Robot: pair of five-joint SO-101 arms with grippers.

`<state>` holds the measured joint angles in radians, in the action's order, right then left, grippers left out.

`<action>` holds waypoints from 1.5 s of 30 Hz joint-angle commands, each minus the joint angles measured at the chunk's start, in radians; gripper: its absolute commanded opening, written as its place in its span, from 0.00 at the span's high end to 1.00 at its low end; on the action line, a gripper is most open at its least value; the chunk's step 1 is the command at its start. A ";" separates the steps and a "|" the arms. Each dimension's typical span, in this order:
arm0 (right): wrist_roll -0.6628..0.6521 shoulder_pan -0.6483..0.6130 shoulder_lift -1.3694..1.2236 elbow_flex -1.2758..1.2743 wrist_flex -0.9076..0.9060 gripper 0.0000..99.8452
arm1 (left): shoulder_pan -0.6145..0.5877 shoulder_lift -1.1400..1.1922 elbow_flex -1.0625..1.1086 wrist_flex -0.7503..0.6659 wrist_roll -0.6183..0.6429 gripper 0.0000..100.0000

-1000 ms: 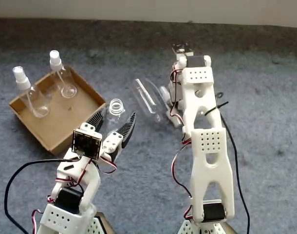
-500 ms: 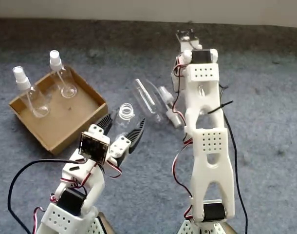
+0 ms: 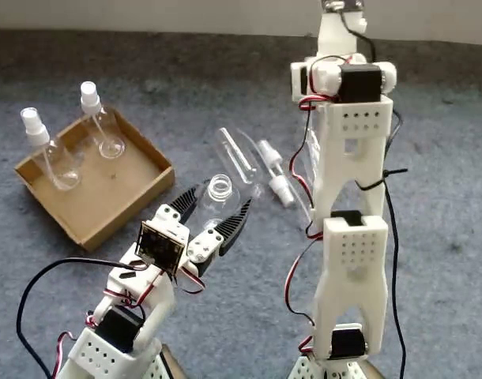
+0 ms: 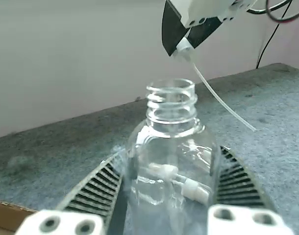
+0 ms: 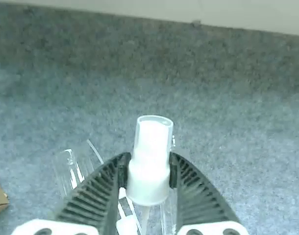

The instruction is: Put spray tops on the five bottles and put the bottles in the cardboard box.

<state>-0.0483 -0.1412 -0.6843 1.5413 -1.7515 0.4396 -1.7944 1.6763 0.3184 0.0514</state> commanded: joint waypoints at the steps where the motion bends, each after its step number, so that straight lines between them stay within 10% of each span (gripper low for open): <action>1: 0.014 0.007 0.165 0.054 -0.019 0.96 | 0.013 -0.004 0.019 -0.034 0.011 0.93; 34: 0.091 -0.137 1.314 -0.909 -0.013 0.96 | 0.237 0.001 0.019 -0.048 0.008 0.93; 45: 0.091 -0.136 1.620 -1.458 0.375 0.96 | 0.429 -0.002 0.019 0.094 0.006 0.93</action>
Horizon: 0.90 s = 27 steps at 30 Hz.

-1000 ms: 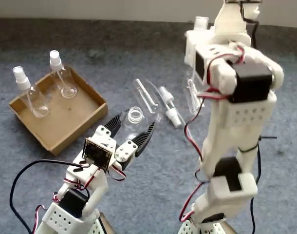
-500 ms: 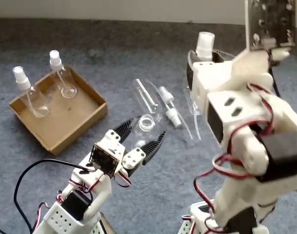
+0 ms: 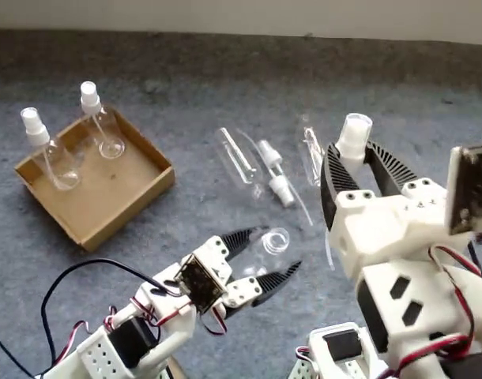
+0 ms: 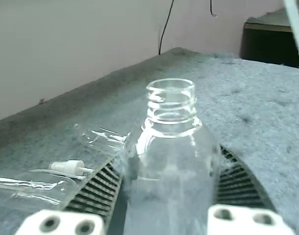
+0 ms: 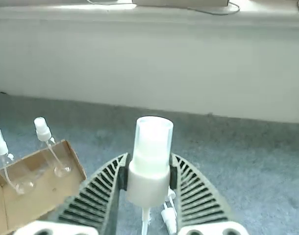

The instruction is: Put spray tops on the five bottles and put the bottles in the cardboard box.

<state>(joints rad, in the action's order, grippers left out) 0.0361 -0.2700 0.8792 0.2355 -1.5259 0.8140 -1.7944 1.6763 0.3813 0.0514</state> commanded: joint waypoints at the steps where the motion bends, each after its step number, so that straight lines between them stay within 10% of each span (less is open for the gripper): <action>1: 0.006 -0.007 0.087 -0.223 0.202 0.96 | 0.059 -0.002 0.019 0.037 0.006 0.93; 12: 0.012 -0.008 0.473 -0.805 0.682 0.96 | 0.058 -0.002 0.019 0.038 0.006 0.93; 27: 0.224 -0.042 0.429 -0.473 0.522 0.96 | 0.056 -0.002 0.019 0.038 0.006 0.93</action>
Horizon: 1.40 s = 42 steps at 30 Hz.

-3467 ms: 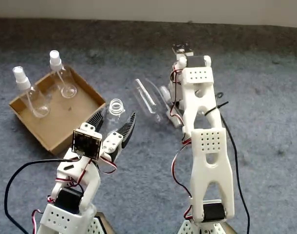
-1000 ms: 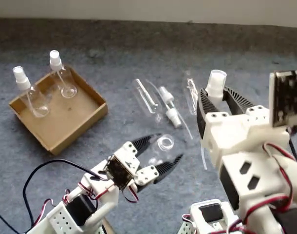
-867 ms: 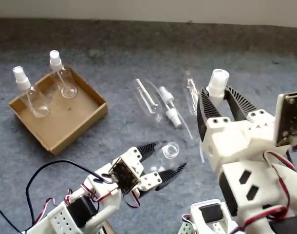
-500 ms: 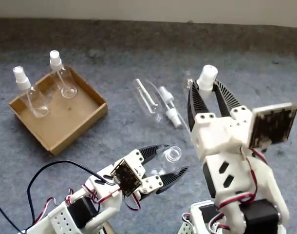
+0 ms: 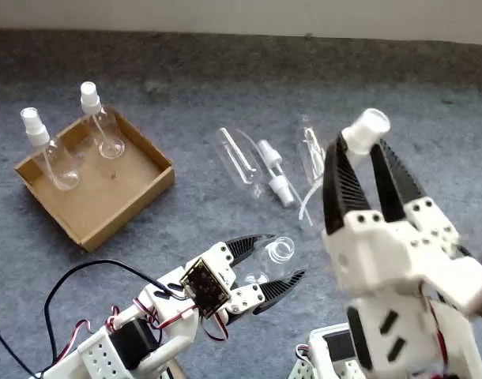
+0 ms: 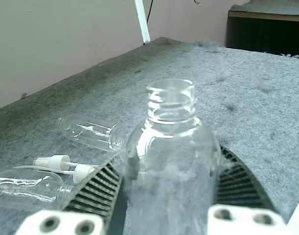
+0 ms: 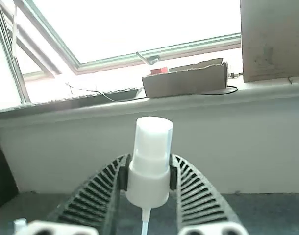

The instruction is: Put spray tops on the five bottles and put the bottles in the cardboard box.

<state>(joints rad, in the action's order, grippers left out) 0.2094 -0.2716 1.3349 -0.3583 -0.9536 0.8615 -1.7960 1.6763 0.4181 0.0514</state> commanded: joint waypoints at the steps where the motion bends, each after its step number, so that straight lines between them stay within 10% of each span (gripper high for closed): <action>1: 0.051 -0.065 -0.027 0.136 -0.074 0.96 | 0.008 -0.001 0.019 0.002 0.006 0.93; 42: 0.049 -0.093 -0.025 0.128 -0.183 0.96 | 0.007 -0.001 0.019 0.002 0.006 0.93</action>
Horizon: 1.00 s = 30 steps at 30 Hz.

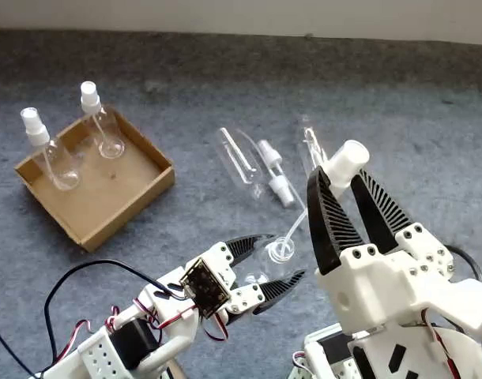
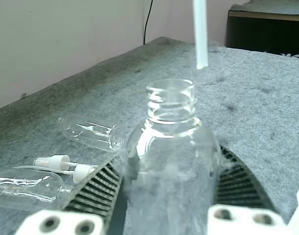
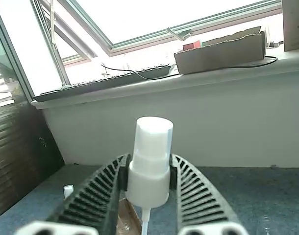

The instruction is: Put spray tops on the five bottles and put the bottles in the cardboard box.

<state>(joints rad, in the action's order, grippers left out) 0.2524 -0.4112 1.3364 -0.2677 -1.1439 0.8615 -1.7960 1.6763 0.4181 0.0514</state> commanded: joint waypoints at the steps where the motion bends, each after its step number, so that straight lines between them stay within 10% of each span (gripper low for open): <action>1: 0.006 0.073 -0.027 0.022 0.010 0.96 | 0.007 -0.001 0.019 0.002 0.006 0.93; 30: 0.017 0.001 -0.025 -0.225 -0.008 0.96 | -0.099 -0.001 0.019 -0.006 0.011 0.93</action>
<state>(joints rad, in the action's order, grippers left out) 0.2616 -0.3422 1.3272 -0.5056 -1.1101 0.8247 -1.7960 1.6763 0.4181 0.0514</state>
